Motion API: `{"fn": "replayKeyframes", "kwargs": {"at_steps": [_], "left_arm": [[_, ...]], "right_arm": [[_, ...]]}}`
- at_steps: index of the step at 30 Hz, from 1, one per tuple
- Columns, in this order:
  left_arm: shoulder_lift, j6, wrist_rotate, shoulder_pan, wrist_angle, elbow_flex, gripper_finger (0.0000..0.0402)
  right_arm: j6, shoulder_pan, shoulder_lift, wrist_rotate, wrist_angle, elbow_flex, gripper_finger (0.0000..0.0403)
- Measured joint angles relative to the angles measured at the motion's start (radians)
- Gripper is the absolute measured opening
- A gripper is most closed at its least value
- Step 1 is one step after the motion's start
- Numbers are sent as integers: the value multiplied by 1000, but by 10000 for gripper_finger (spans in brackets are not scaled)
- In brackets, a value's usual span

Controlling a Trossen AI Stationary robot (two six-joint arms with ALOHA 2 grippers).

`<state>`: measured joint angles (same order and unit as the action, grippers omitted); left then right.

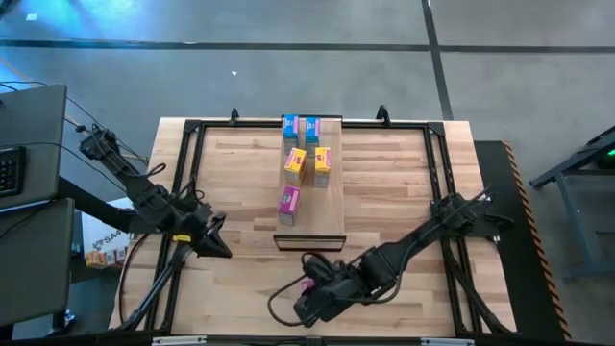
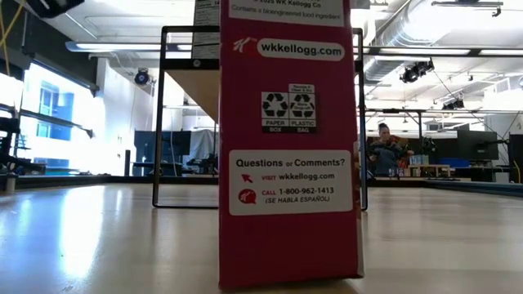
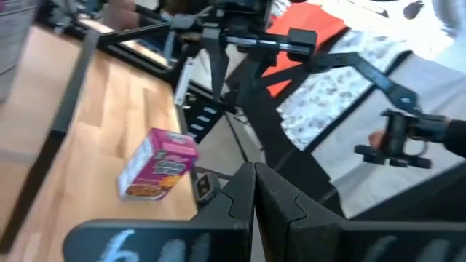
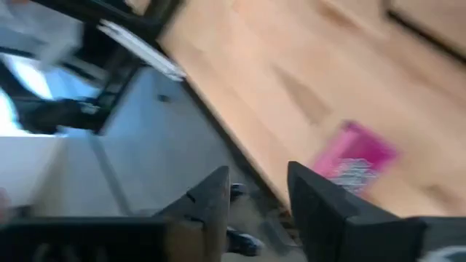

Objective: Stack cereal on shelf
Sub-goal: Put the purple cereal box on the shelf

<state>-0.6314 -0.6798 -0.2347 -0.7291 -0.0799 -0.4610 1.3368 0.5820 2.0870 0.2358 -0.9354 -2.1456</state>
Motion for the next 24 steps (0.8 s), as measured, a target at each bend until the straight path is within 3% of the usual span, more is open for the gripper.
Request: {"fn": "replayKeyframes", "kwargs": {"at_steps": [6, 12, 17, 20, 24], "left_arm": [[-77, -53, -133, -68, -48, -1, 0], [-252, -172, -256, -202, -136, -2, 0], [-471, -451, -427, -304, -224, -9, 0], [-633, -607, -545, -336, -241, -81, 0], [-853, -701, -579, -308, -236, -240, 0]], "right_arm": [[-59, 28, -30, -3, -248, 0, 11], [7, 92, -45, 6, -493, 0, 3], [99, 177, -45, 72, -639, 0, 1], [81, 235, -68, 85, -618, 49, 0], [149, 323, -154, 50, -583, 233, 0]]}}
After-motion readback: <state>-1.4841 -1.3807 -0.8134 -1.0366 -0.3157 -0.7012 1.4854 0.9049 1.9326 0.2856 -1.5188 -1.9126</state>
